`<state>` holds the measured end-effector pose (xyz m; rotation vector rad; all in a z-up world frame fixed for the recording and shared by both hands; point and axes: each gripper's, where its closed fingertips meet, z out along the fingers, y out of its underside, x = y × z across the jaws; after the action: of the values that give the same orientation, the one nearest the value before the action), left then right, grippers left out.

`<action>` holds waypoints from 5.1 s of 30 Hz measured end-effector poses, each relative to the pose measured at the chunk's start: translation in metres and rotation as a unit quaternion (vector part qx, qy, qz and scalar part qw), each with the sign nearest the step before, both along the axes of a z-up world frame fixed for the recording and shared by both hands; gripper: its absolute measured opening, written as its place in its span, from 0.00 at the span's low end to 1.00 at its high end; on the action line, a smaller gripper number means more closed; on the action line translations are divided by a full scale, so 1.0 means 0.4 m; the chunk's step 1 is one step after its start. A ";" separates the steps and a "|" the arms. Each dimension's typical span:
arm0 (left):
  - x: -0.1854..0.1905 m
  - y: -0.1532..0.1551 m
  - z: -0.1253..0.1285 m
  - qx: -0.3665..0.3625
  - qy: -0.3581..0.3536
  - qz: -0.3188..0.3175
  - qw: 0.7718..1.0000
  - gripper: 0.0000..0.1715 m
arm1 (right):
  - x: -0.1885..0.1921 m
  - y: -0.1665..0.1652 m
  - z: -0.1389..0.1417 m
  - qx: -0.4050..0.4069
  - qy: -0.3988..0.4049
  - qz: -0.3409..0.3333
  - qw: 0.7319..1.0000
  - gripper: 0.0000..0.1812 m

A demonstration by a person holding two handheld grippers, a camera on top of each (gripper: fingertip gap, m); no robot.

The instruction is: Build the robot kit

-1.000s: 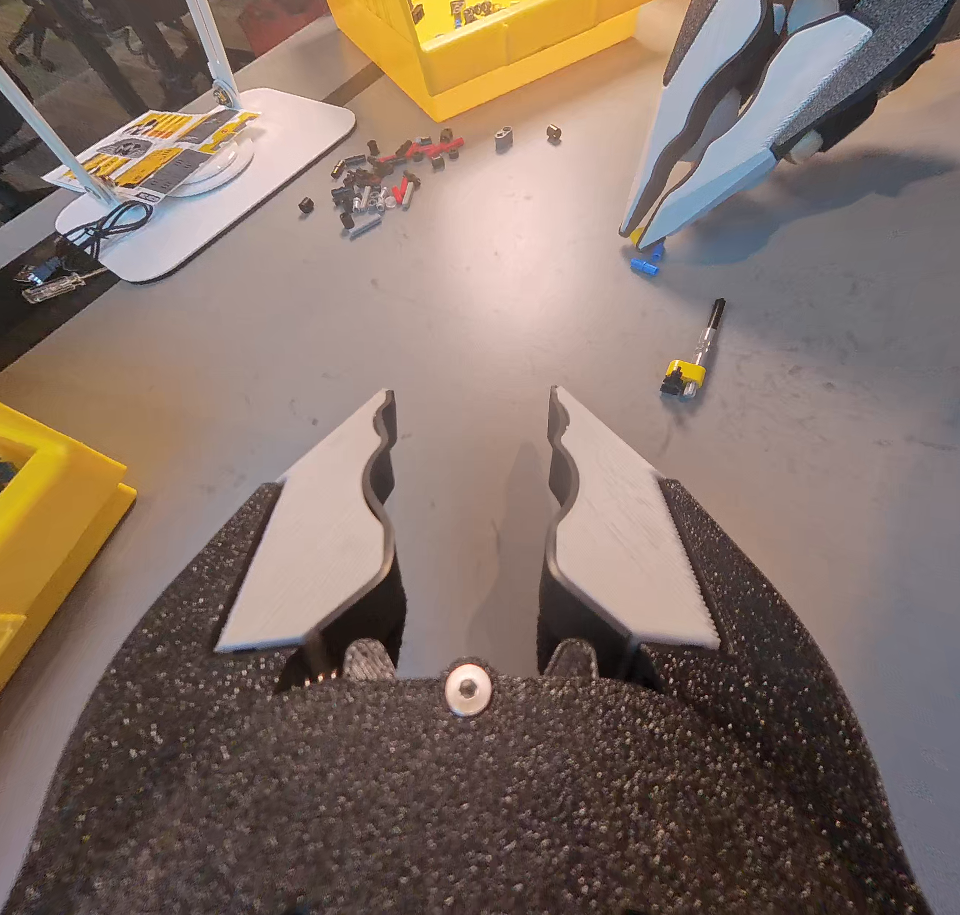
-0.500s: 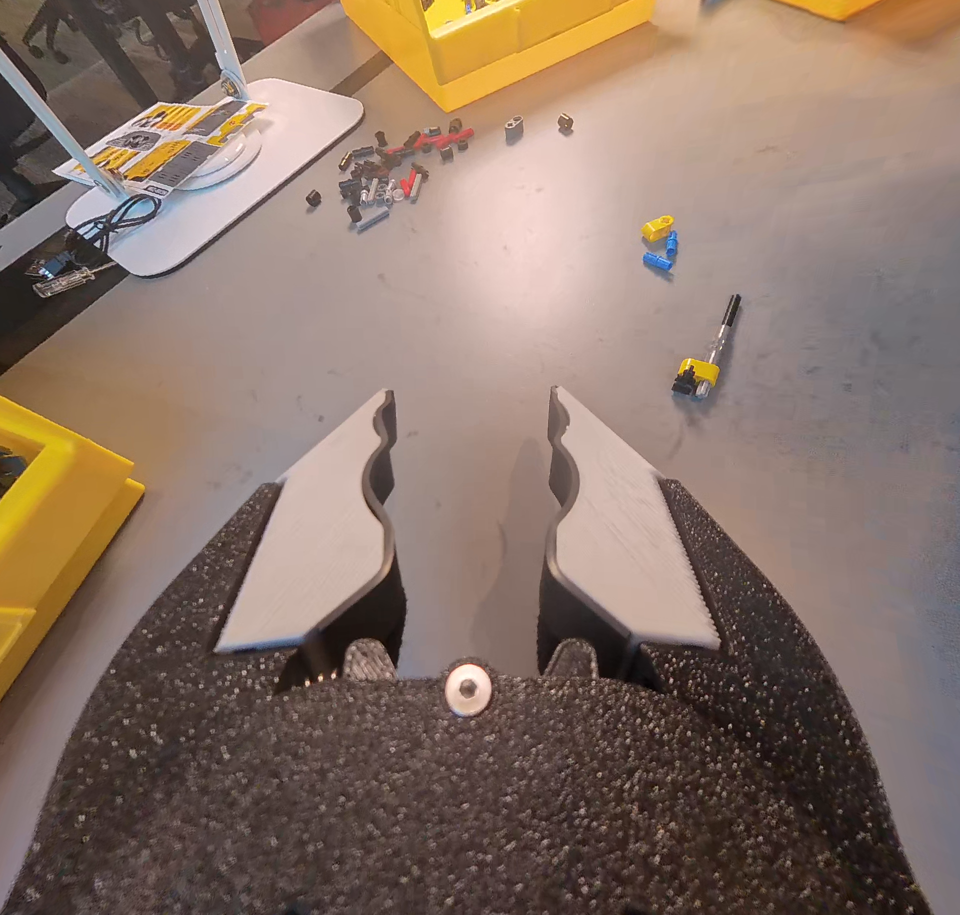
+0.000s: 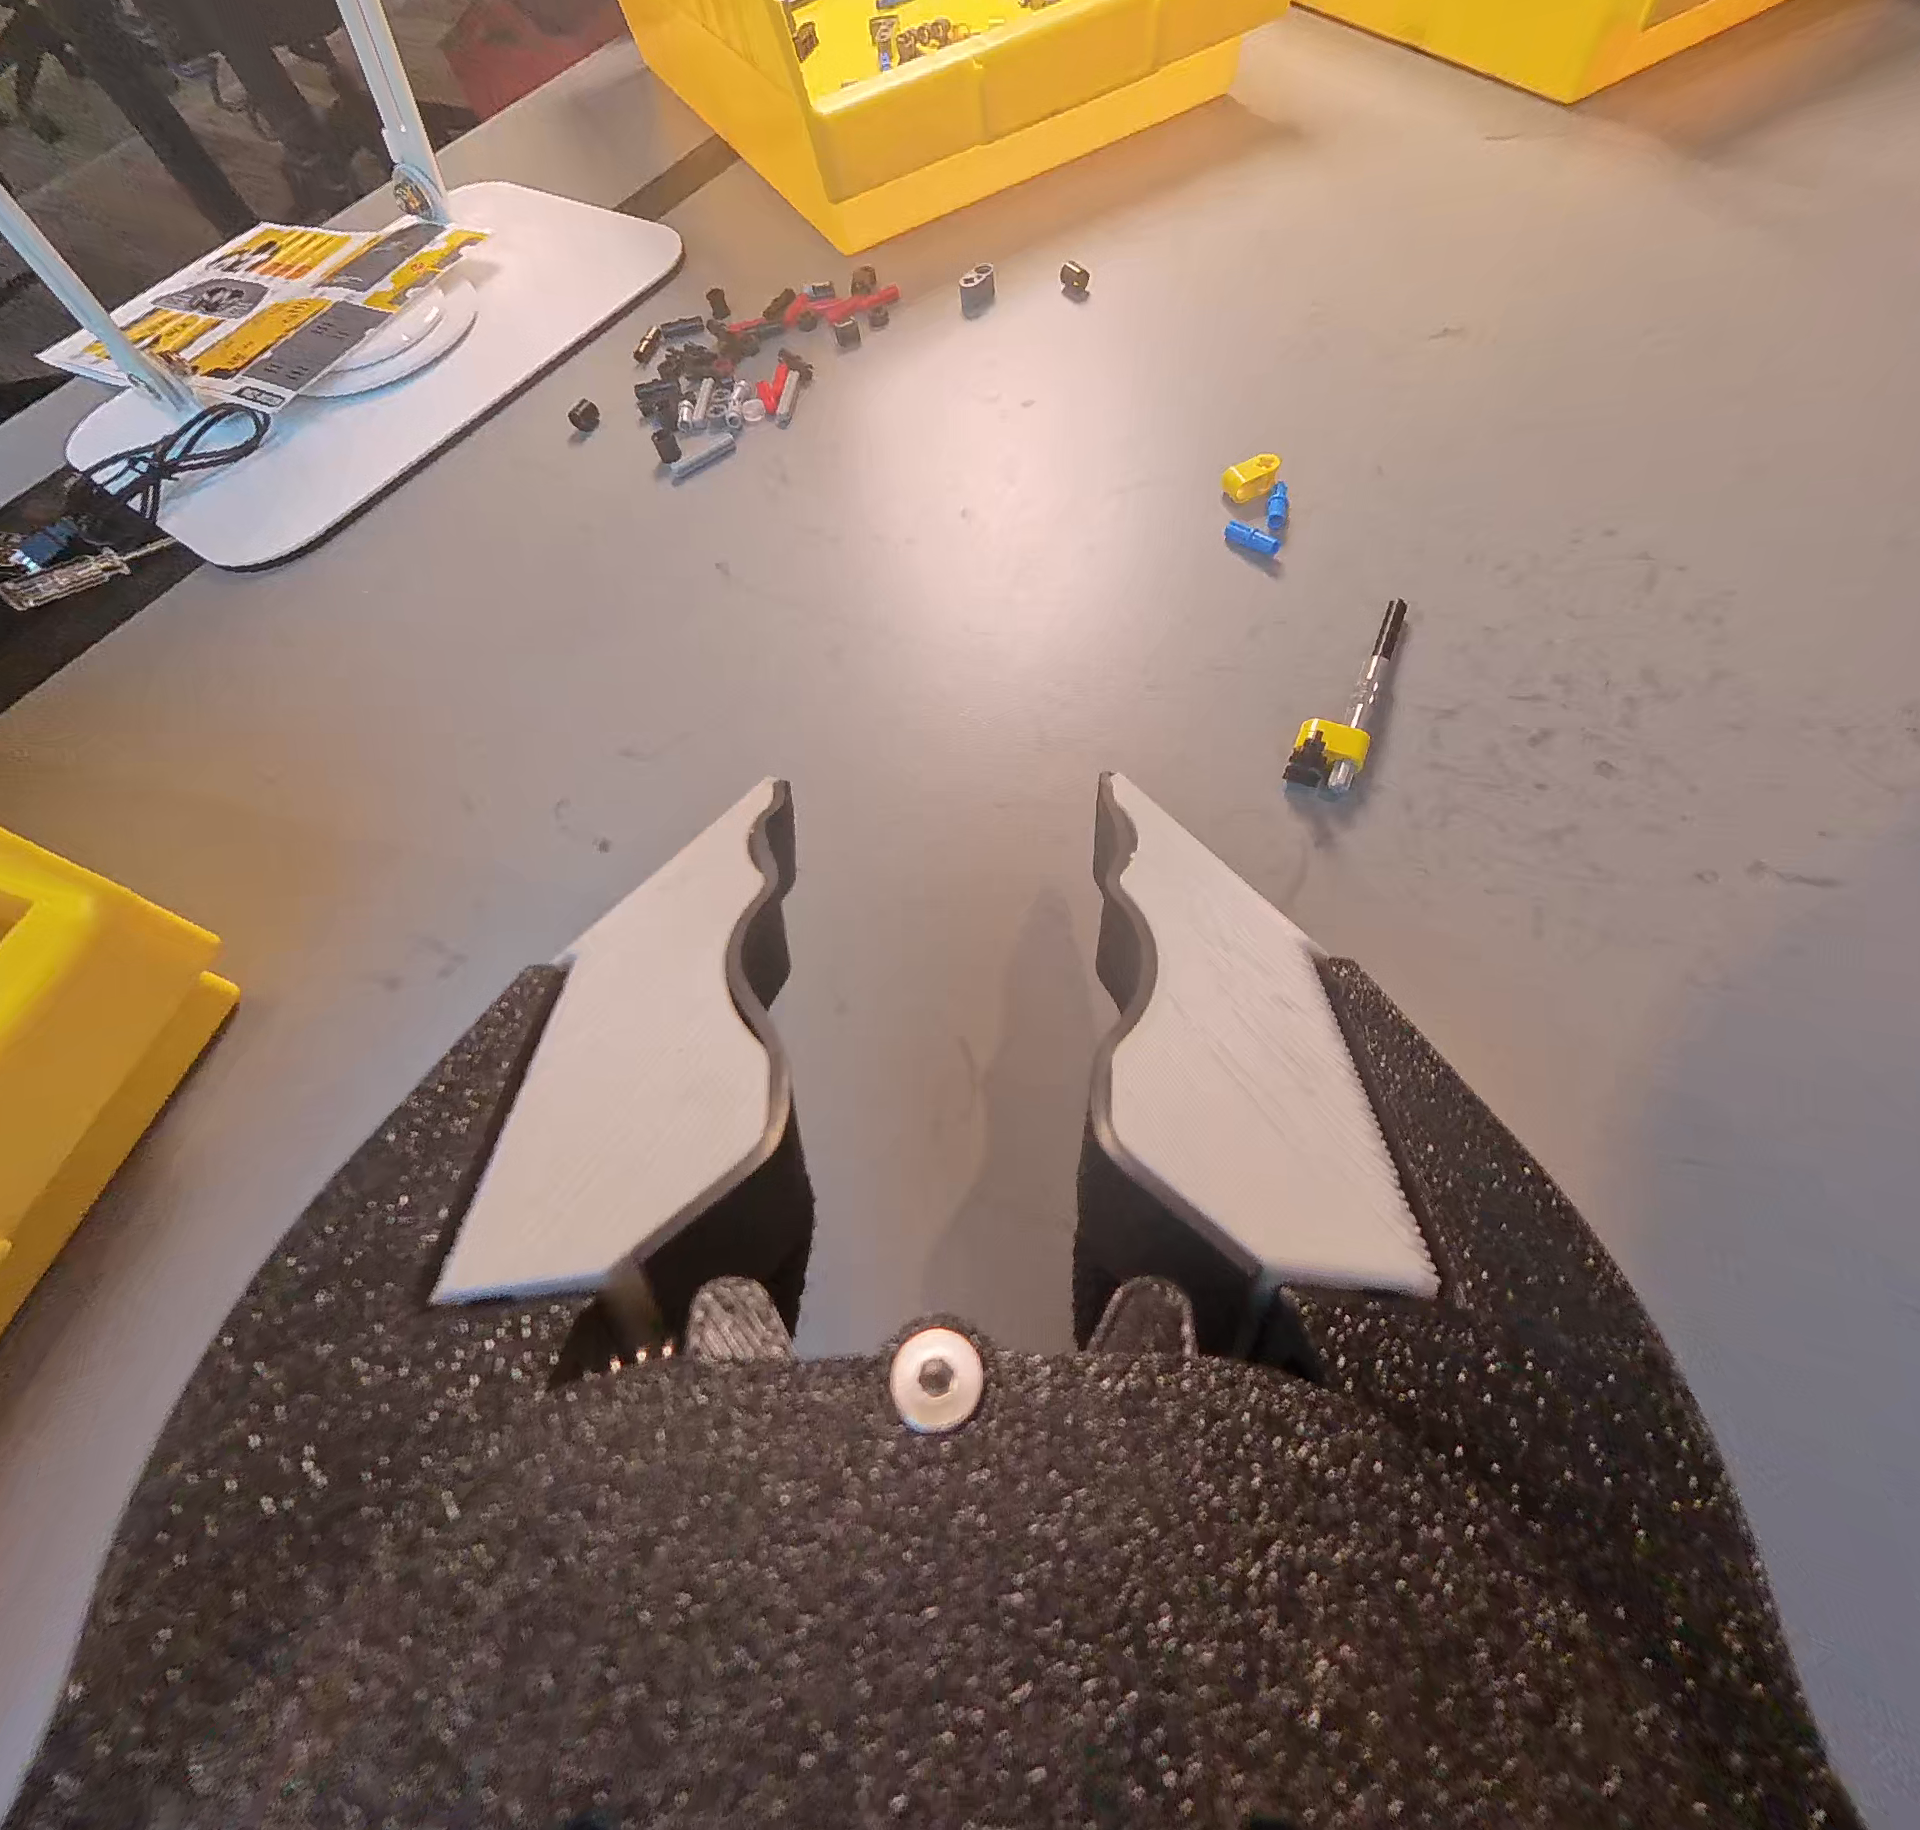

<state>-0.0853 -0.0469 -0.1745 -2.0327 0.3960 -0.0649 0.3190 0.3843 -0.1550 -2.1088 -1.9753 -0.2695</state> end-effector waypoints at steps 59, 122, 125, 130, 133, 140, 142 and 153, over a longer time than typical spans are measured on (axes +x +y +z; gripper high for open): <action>0.015 -0.006 -0.013 -0.012 0.012 -0.013 1.000 0.34 | -0.701 -0.870 -0.118 -0.156 0.258 0.278 0.912 0.04; 0.007 -0.004 -0.011 -0.009 0.010 -0.003 1.000 0.33 | -0.730 -0.326 0.139 0.027 0.289 0.152 0.945 0.14; 0.011 -0.007 -0.011 -0.009 0.012 -0.006 1.000 0.33 | -0.737 -0.223 0.025 -0.005 0.162 0.156 0.974 0.13; 0.001 -0.008 -0.012 -0.010 0.012 0.002 1.000 0.33 | -0.756 -0.172 -0.100 -0.073 0.081 0.163 0.981 0.14; -0.006 -0.009 -0.012 -0.011 0.008 0.005 1.000 0.33 | -0.742 -0.151 -0.132 -0.076 0.032 0.163 0.983 0.14; -0.004 -0.008 -0.017 -0.017 0.010 0.002 1.000 0.33 | -0.766 -0.163 -0.122 -0.107 0.050 0.197 0.973 0.13; -0.004 -0.008 -0.017 -0.017 0.010 0.002 1.000 0.33 | -0.776 -0.170 -0.127 -0.107 0.046 0.211 0.971 0.13; -0.001 -0.010 -0.017 -0.016 0.015 -0.002 1.000 0.33 | -0.761 -0.181 -0.128 -0.109 0.011 0.219 0.970 0.04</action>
<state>-0.0858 -0.0511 -0.1815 -2.0674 0.4194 -0.0443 0.0146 0.3119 -0.2062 -1.7081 -2.4799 0.0570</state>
